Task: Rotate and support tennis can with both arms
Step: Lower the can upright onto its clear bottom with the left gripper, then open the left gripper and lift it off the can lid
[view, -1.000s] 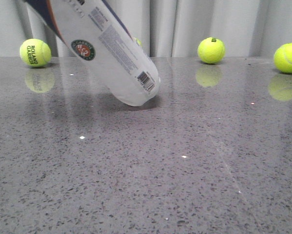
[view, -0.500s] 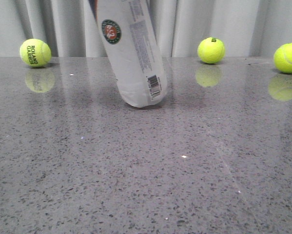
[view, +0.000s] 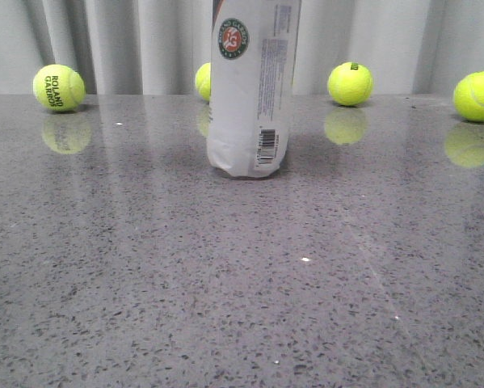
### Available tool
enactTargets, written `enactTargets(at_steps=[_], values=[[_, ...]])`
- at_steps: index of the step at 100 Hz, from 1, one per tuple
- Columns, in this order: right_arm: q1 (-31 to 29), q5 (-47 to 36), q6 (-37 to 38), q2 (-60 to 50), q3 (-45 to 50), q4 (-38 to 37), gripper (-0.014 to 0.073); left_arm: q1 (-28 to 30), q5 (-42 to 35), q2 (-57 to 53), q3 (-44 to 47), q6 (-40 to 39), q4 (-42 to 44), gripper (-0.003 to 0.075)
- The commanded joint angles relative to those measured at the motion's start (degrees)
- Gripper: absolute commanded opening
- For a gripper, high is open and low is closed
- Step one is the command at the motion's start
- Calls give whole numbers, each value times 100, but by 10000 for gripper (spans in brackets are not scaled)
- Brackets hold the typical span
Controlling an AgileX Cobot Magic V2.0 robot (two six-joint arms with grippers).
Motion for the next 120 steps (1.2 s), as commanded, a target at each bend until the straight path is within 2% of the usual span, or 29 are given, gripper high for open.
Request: enactTargets(at_steps=[1, 10, 13, 36, 85, 120], values=[[-33, -455, -21, 44, -142, -52, -58, -44, -154, -350, -191, -52, -247, 220], [-33, -455, -21, 44, -142, -52, -58, -44, -299, -474, -191, -52, -333, 20], [-33, -455, -21, 44, -142, -52, -58, -44, -351, -527, -191, -52, -333, -18], [-33, -455, -21, 44, -142, -52, -58, -55, -895, -1117, 338, -52, -341, -20], [-33, -455, -21, 44, -142, -52, -58, -55, -2903, -2861, 3046, -122, -341, -20], [-33, -455, -21, 44, -142, -52, -58, -55, -4398, -4223, 5421, -122, -341, -20]])
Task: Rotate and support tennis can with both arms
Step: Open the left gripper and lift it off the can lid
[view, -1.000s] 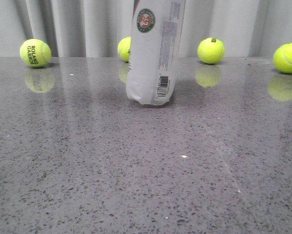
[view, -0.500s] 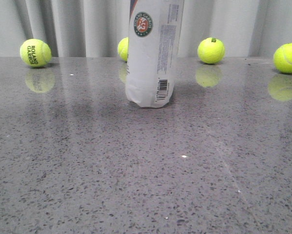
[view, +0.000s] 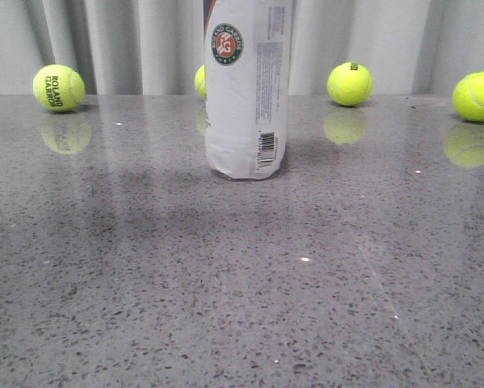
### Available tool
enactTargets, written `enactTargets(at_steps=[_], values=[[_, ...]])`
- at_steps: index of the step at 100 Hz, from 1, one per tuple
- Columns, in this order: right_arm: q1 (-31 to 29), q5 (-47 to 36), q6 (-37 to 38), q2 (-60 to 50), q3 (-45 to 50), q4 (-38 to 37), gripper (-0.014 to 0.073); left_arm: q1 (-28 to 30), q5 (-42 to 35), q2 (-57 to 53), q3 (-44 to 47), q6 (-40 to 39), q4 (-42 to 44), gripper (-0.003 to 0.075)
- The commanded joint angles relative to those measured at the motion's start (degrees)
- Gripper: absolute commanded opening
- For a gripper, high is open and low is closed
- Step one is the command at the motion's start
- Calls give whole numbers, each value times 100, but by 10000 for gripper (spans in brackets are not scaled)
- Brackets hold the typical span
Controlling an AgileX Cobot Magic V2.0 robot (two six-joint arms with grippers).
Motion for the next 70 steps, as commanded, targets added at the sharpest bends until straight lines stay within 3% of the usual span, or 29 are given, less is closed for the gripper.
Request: enactTargets(at_steps=[1, 32, 70], values=[[-33, -455, -21, 44, -142, -52, -58, -50, -822, -535, 448, -68, -190, -20], [-33, -455, -21, 44, -142, -52, -58, 14, -2213, -2052, 2403, -118, -228, -20], [-33, -455, -21, 44, -142, -52, -58, 48, -2259, -3024, 3827, -108, 24, -20]])
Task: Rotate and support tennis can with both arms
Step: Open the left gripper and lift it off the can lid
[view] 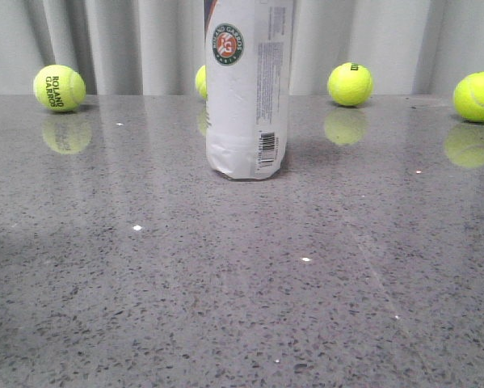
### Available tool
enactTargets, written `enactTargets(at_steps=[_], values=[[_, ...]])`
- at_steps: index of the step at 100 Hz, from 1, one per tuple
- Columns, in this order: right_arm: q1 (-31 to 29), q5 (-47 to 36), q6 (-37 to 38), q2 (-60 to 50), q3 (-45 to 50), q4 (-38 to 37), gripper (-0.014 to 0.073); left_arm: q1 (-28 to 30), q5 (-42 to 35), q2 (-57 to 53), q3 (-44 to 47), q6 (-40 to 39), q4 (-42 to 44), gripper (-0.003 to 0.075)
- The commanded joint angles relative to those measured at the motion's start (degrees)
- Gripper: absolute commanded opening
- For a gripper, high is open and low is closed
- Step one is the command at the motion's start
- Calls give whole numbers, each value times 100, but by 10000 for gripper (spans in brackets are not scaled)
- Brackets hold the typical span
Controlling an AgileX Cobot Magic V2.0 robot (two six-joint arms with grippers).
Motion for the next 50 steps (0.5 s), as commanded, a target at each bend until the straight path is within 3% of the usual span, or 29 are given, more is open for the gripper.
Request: enactTargets(at_steps=[1, 19, 50], values=[[-33, -455, -21, 44, -142, -52, -58, 14, -522, -131, 140, -48, -36, -20], [-33, -455, -21, 44, -142, -52, -58, 14, -975, -291, 638, -48, 194, -20], [-33, -455, -21, 44, -142, -52, -58, 138, -2725, -625, 1542, -6, 622, -20]])
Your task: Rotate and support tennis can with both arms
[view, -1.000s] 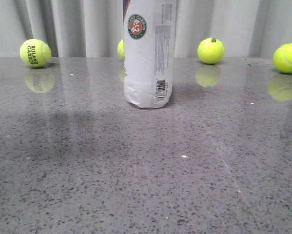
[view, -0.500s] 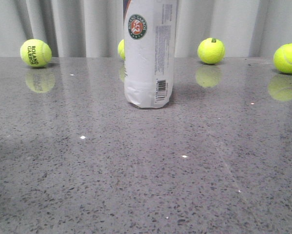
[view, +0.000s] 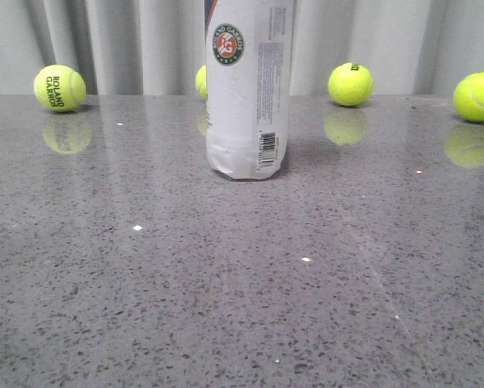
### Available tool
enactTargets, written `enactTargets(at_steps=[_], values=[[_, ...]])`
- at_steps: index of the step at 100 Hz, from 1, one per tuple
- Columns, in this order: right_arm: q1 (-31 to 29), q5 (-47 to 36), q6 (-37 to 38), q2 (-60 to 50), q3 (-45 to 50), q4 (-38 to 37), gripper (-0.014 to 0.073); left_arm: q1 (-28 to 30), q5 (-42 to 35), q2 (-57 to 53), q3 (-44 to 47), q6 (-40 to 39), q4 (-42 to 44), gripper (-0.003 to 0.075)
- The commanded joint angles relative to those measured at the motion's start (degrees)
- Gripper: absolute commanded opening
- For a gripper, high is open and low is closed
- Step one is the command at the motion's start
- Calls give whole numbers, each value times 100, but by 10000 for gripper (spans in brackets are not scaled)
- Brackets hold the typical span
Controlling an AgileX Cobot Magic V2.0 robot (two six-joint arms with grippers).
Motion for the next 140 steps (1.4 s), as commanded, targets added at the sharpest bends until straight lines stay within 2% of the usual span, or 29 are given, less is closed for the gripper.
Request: enactTargets(at_steps=[1, 17, 31, 81, 109, 115, 126, 140], values=[[-33, -455, -21, 44, -142, -52, -58, 111, -938, -128, 43, -6, 181, -20], [-33, -455, -21, 44, -142, -52, -58, 551, -953, -495, 289, -91, 384, -20], [-33, -455, -21, 44, -142, -52, -58, 1090, -836, -890, 497, -651, 917, -20], [-33, -455, -21, 44, -142, -52, -58, 2618, -505, -2167, 1491, -634, 971, -20], [-33, -455, -21, 44, -142, -52, -58, 3063, -267, -2976, 2069, -634, 1036, -20], [-33, -455, -21, 44, -142, -52, -58, 3109, 271, -3225, 2053, -634, 1049, -20], [-33, -457, -21, 44, -142, -52, -58, 3182, 600, -3198, 2053, -634, 1093, -20], [-33, -458, -21, 44, -142, -52, -58, 3194, 637, -3198, 2053, -634, 1163, -20]])
